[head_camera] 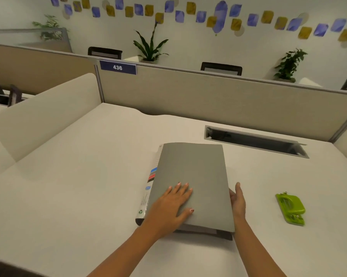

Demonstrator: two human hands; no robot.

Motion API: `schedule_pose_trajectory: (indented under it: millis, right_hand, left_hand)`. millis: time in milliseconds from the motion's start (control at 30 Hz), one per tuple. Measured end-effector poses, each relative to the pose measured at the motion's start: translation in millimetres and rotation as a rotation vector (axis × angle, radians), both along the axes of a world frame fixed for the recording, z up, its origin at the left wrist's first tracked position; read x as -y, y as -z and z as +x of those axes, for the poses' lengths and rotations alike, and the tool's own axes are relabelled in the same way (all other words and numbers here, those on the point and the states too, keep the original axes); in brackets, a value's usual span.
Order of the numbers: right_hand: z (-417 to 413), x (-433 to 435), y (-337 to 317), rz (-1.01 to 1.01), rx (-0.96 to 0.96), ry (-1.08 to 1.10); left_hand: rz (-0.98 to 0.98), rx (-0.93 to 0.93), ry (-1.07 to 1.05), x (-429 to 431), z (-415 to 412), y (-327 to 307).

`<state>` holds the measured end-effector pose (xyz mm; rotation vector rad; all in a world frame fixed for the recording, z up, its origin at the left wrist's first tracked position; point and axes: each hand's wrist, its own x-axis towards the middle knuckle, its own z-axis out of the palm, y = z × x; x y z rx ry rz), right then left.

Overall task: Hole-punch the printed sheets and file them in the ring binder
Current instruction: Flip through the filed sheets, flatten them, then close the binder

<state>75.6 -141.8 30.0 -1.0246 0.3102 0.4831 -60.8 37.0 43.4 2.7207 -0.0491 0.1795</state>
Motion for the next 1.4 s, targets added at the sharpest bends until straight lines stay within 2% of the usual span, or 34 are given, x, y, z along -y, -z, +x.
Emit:
schedule_pose_trajectory:
  millis: [100, 200, 300, 500, 667, 767, 833, 1033, 1167, 1400]
  right_hand:
    - [4.7, 2.3, -1.0, -0.155, 0.085, -0.155]
    - [5.6, 0.9, -3.1, -0.449, 0.225, -0.186]
    - [15.3, 4.3, -2.2, -0.548, 0.233, -0.211]
    - [9.3, -5.3, -1.8, -0.936, 0.332, -0.099]
    - [-15.8, -30.4, 7.2, -1.06, 0.472, 0.094]
    - [-23.7, -40.5, 15.1, -1.387, 0.53, 0.073]
    - [-25.9, -44.6, 19.9, -1.509, 0.583, 0.028]
    - [-25.1, -52.4, 34.9, -1.515, 0.955, -0.177]
    - [-22.7, -52.9, 48.2, -1.562, 1.002, -0.335]
    - [-20.5, -54.1, 53.8, -1.61, 0.999, -0.343]
  left_hand:
    - [0.095, -0.001, -0.002, -2.1, 9.9, 4.6]
    - [0.162, 0.006, -0.001, -5.2, 21.3, 6.0]
    - [0.194, -0.015, 0.009, -7.9, 31.8, 11.9]
    - [0.292, -0.05, -0.031, -10.1, 52.5, 19.8]
    - [0.395, -0.04, -0.142, -4.5, 56.8, 22.1]
    - [0.407, -0.035, -0.121, -1.7, 58.8, 29.9]
    - [0.405, -0.039, -0.128, -0.4, 60.1, 33.9]
    - [0.316, 0.008, -0.131, 4.7, 64.1, 39.5]
    - [0.236, -0.004, -0.163, 5.3, 69.6, 48.8]
    - [0.178, 0.017, -0.201, 7.2, 75.5, 61.0]
